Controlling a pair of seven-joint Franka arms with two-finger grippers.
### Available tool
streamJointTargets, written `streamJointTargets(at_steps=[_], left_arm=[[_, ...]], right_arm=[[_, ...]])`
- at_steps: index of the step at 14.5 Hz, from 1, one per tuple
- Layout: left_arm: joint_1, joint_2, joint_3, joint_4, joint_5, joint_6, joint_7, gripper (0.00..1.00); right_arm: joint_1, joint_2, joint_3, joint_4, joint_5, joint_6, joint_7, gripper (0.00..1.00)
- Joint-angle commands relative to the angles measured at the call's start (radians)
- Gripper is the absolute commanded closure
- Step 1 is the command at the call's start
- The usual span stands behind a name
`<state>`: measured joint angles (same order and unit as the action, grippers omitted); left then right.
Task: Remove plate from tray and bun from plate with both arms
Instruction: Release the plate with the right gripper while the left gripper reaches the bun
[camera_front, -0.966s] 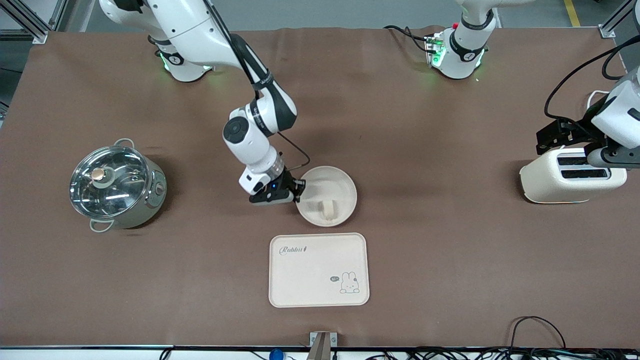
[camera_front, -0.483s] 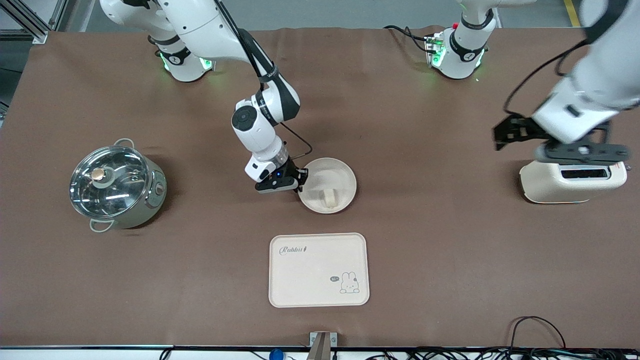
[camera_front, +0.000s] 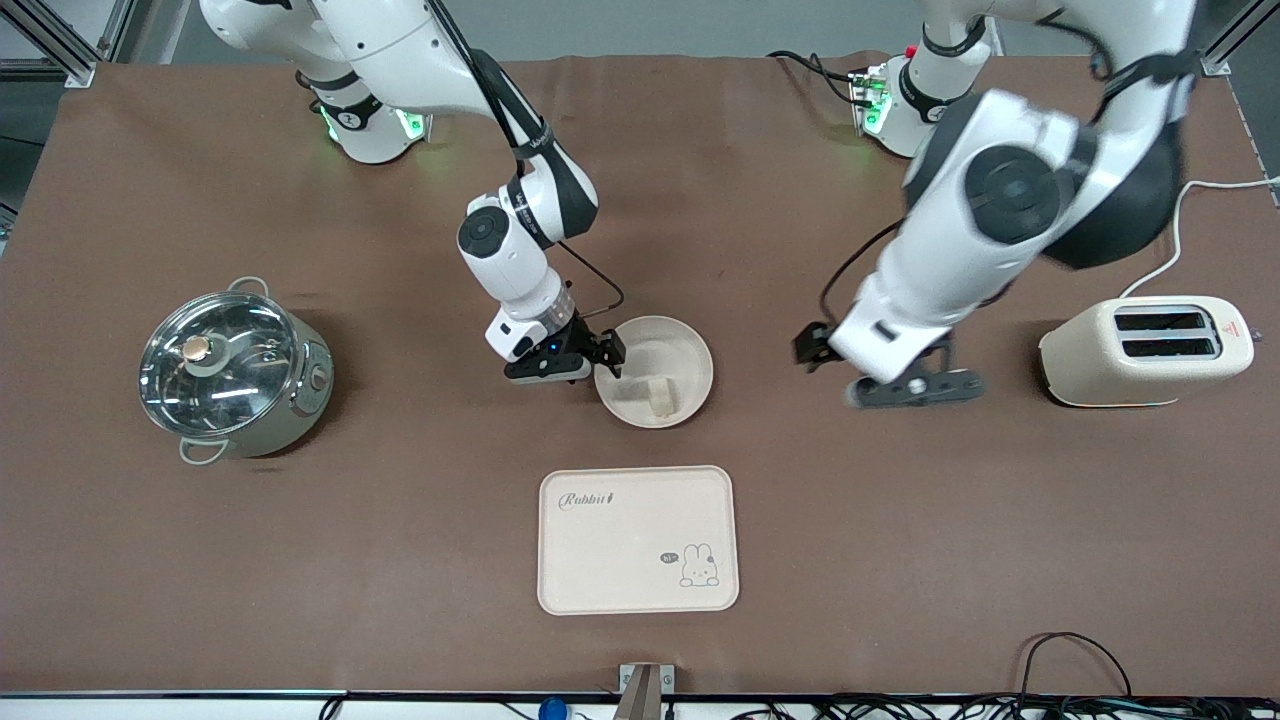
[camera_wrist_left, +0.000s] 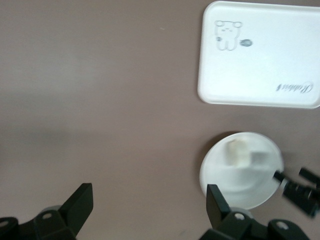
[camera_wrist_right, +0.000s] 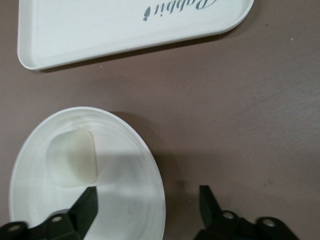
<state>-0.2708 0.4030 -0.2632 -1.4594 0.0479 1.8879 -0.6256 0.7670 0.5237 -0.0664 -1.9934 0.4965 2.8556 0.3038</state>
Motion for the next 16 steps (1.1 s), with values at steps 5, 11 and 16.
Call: streamJointTargets(at_steps=[5, 11, 16], left_arm=[[-0.162, 0.229, 0.004, 0.019, 0.137, 0.266, -0.374, 0.00], [-0.260, 0.361, 0.002, 0.019, 0.187, 0.450, -0.597, 0.00], [-0.285, 0.386, 0.004, -0.036, 0.197, 0.505, -0.617, 0.01]], right_arm=[[-0.117, -0.292, -0.071, -0.015, -0.050, -0.388, -0.012, 0.00], [-0.138, -0.447, -0.196, 0.076, -0.355, -0.753, -0.008, 0.00], [-0.158, -0.593, -0.269, 0.130, -0.463, -1.010, -0.051, 0.00]])
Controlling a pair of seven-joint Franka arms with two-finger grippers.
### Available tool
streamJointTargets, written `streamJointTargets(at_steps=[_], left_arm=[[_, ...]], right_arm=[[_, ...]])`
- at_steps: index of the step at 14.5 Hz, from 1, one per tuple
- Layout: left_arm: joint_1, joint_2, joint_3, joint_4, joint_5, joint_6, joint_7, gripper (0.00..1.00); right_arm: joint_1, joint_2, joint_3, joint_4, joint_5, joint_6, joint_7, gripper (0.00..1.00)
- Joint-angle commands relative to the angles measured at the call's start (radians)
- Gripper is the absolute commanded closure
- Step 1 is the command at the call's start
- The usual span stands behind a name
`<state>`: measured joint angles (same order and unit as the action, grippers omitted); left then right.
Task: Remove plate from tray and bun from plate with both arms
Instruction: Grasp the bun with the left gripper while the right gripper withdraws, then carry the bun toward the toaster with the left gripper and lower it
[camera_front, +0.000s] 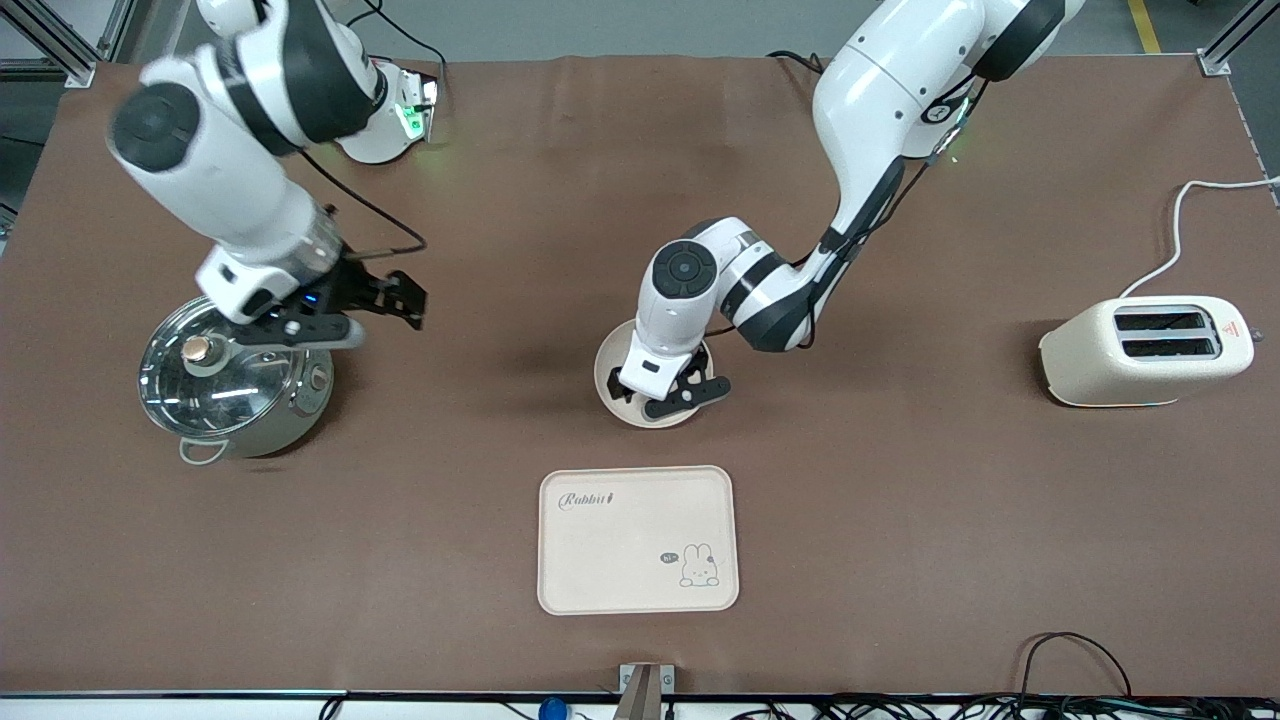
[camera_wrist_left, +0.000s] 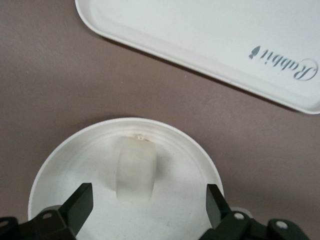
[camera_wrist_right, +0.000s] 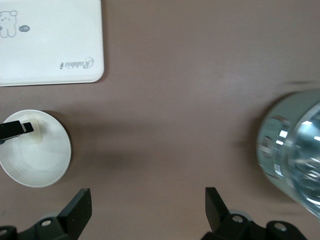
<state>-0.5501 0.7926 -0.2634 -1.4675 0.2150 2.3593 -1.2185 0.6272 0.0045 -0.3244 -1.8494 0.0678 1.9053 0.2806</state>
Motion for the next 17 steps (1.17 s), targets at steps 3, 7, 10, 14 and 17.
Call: streamJointTargets(at_steps=[3, 7, 10, 14, 17], left_arm=[[-0.001, 0.011, 0.013, -0.062, 0.041, 0.098, -0.024, 0.06], [-0.007, 0.011, 0.013, -0.060, 0.041, 0.100, -0.026, 0.62], [-0.007, 0.011, 0.013, -0.059, 0.041, 0.100, -0.029, 0.91], [0.042, -0.065, 0.010, -0.054, 0.050, -0.001, -0.001, 0.99], [0.152, -0.191, 0.001, -0.053, 0.021, -0.202, 0.296, 0.99]], right_arm=[[-0.114, -0.095, -0.022, 0.076, -0.043, -0.185, -0.142, 0.00], [-0.228, -0.101, -0.021, 0.247, -0.043, -0.418, -0.207, 0.00], [-0.254, -0.109, -0.024, 0.323, -0.049, -0.502, -0.198, 0.00], [-0.287, -0.120, -0.016, 0.328, -0.048, -0.522, -0.224, 0.00], [-0.276, -0.115, -0.008, 0.329, -0.049, -0.520, -0.224, 0.00]])
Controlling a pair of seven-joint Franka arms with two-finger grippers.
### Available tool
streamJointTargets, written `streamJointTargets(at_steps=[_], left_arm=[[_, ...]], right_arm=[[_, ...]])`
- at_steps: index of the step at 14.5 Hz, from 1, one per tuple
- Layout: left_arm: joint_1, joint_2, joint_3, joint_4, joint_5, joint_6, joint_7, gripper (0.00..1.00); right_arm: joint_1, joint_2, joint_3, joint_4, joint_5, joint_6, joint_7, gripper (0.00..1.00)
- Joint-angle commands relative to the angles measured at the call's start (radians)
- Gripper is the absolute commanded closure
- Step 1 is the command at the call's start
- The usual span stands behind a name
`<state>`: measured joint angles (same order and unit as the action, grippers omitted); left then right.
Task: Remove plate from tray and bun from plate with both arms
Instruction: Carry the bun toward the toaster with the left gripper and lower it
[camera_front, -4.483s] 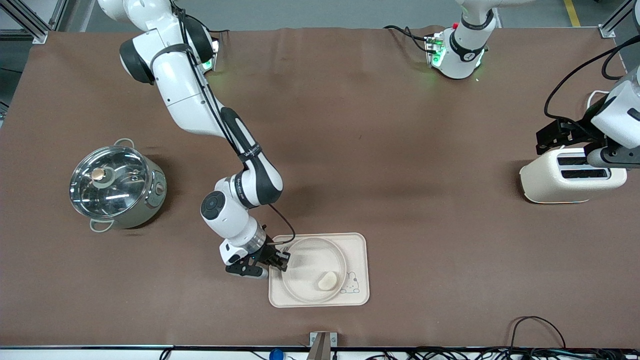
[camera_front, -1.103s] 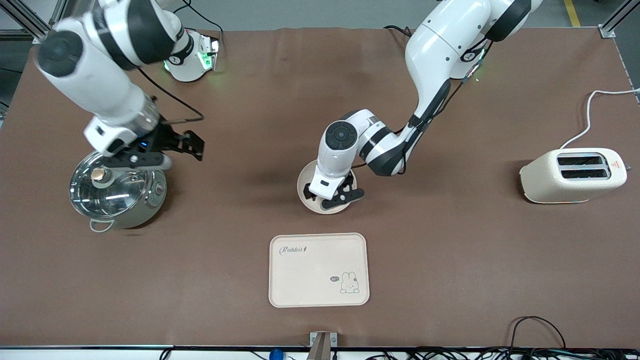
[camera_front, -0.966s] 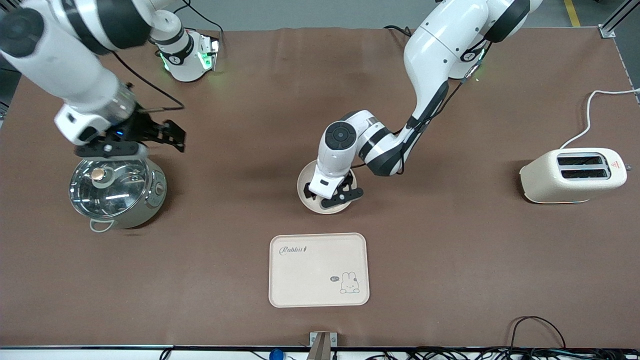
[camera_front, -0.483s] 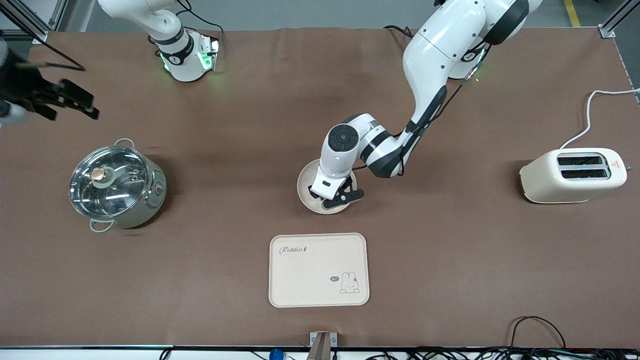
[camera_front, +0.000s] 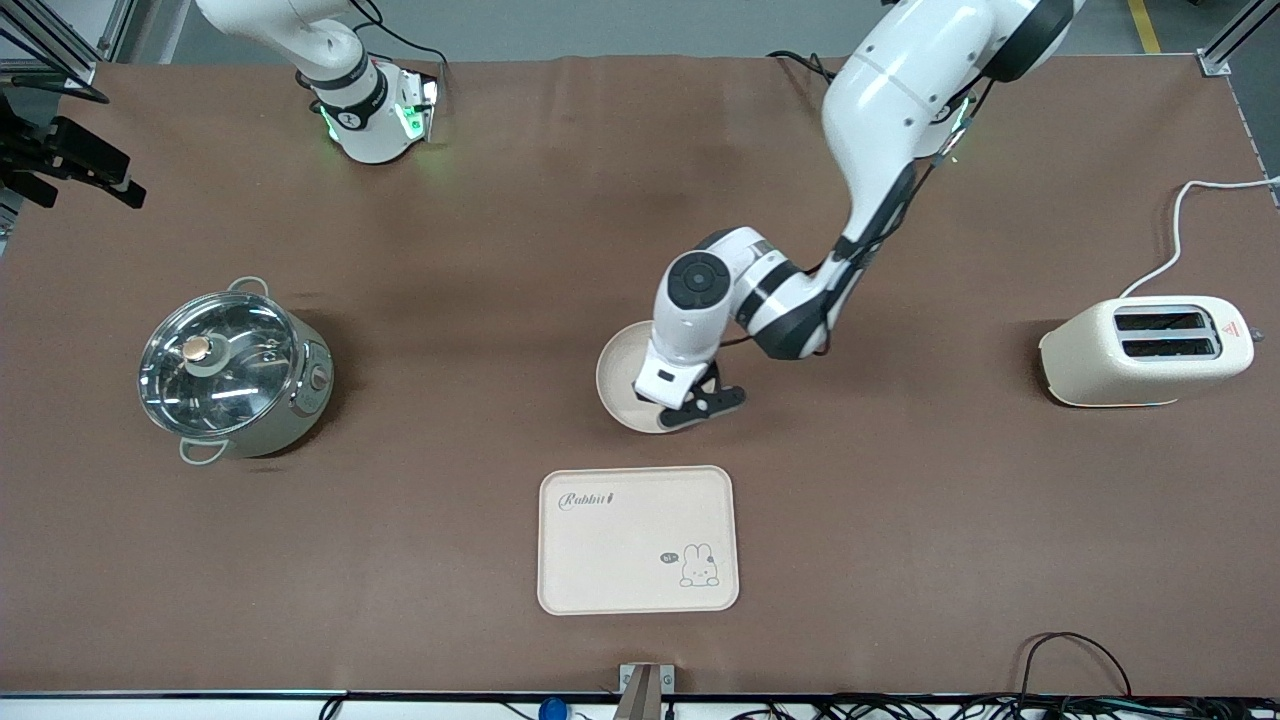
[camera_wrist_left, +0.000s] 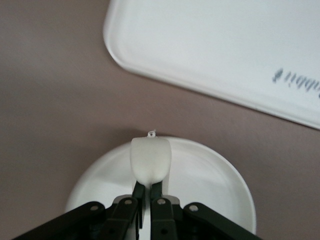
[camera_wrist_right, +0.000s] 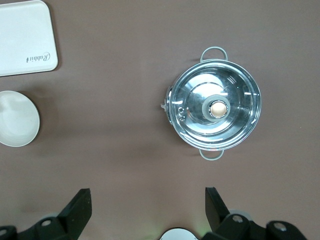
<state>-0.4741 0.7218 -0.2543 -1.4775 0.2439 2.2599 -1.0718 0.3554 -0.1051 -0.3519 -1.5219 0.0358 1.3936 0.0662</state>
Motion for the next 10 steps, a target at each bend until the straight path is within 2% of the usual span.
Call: streamJointTargets(at_steps=[1, 4, 7, 8, 10], left_arm=[[0.121, -0.136, -0.010, -0.056, -0.008, -0.127, 0.233, 0.99], [0.266, -0.148, -0.010, -0.104, -0.008, -0.134, 0.470, 0.98], [0.406, -0.130, -0.055, -0.185, -0.012, -0.076, 0.564, 0.96], [0.440, -0.127, -0.075, -0.228, -0.012, -0.028, 0.569, 0.92], [0.453, -0.116, -0.077, -0.270, -0.014, 0.030, 0.567, 0.73]], right_arm=[[-0.003, -0.005, 0.030, 0.002, -0.017, -0.008, -0.008, 0.00], [-0.001, -0.004, 0.036, 0.002, -0.019, -0.001, -0.006, 0.00], [0.002, -0.004, 0.050, 0.003, -0.019, -0.001, 0.003, 0.00], [0.000, -0.004, 0.050, 0.003, -0.019, -0.001, 0.003, 0.00], [-0.001, -0.004, 0.050, 0.003, -0.019, -0.001, 0.003, 0.00]])
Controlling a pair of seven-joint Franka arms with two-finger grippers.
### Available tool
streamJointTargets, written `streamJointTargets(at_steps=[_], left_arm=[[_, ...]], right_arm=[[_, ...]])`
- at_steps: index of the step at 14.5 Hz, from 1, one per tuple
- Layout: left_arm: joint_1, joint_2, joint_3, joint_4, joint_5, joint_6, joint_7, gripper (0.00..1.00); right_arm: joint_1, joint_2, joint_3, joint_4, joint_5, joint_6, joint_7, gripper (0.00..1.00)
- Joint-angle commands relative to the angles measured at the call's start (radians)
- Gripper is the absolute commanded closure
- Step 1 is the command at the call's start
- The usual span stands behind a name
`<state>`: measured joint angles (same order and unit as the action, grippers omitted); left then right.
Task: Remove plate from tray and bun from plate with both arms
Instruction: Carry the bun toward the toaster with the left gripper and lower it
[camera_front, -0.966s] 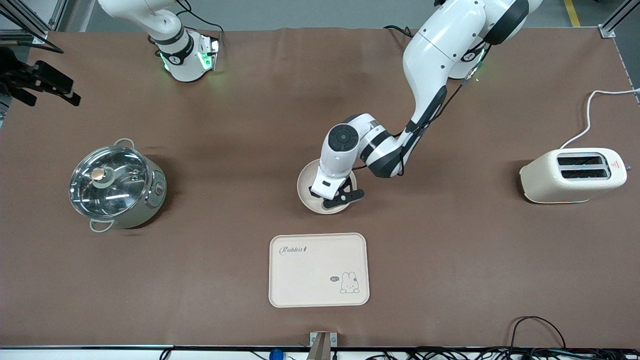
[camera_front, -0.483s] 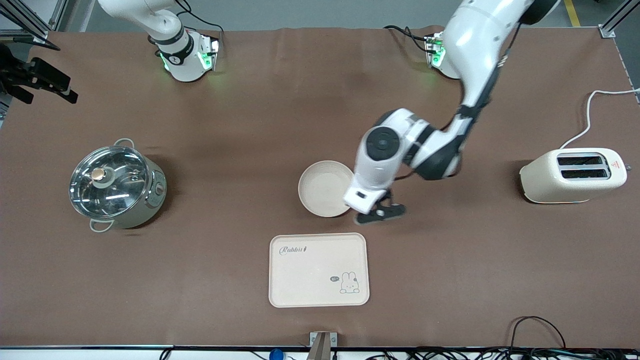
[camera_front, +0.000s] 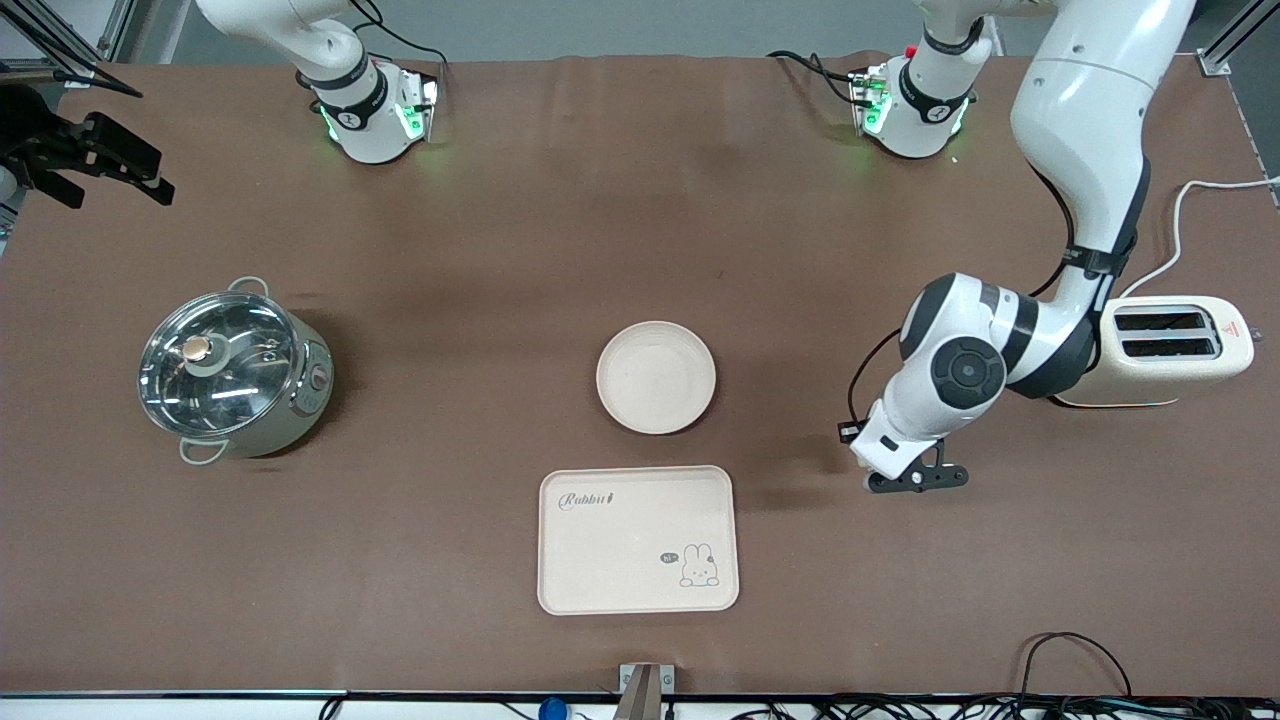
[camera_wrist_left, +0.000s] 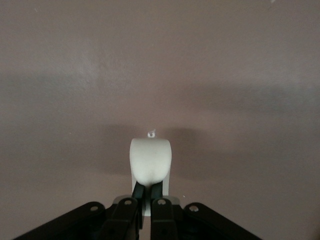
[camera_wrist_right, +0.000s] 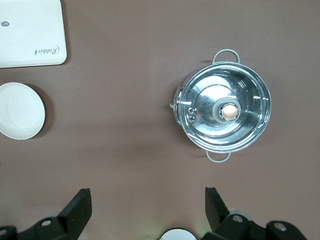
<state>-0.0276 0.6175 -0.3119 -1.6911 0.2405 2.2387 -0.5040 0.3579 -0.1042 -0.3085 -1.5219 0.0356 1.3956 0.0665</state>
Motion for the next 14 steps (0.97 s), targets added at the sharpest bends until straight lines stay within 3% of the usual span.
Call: streamJointTargets(at_steps=[1, 3, 8, 14], left_arm=[[0.017, -0.009, -0.018, -0.055, -0.010, 0.050, 0.001, 0.56], [0.057, -0.002, -0.019, -0.055, -0.001, 0.055, 0.071, 0.00], [0.097, -0.074, -0.024, 0.026, -0.010, 0.010, 0.199, 0.00], [0.098, -0.206, -0.042, 0.309, -0.036, -0.449, 0.206, 0.00]], right_arm=[[-0.004, -0.003, 0.005, 0.003, -0.020, -0.001, 0.003, 0.00], [-0.005, -0.005, 0.005, 0.003, -0.037, -0.003, 0.001, 0.00], [-0.005, -0.003, 0.002, -0.001, -0.040, -0.010, 0.004, 0.00], [-0.060, 0.001, -0.011, 0.000, -0.065, 0.016, -0.020, 0.00]])
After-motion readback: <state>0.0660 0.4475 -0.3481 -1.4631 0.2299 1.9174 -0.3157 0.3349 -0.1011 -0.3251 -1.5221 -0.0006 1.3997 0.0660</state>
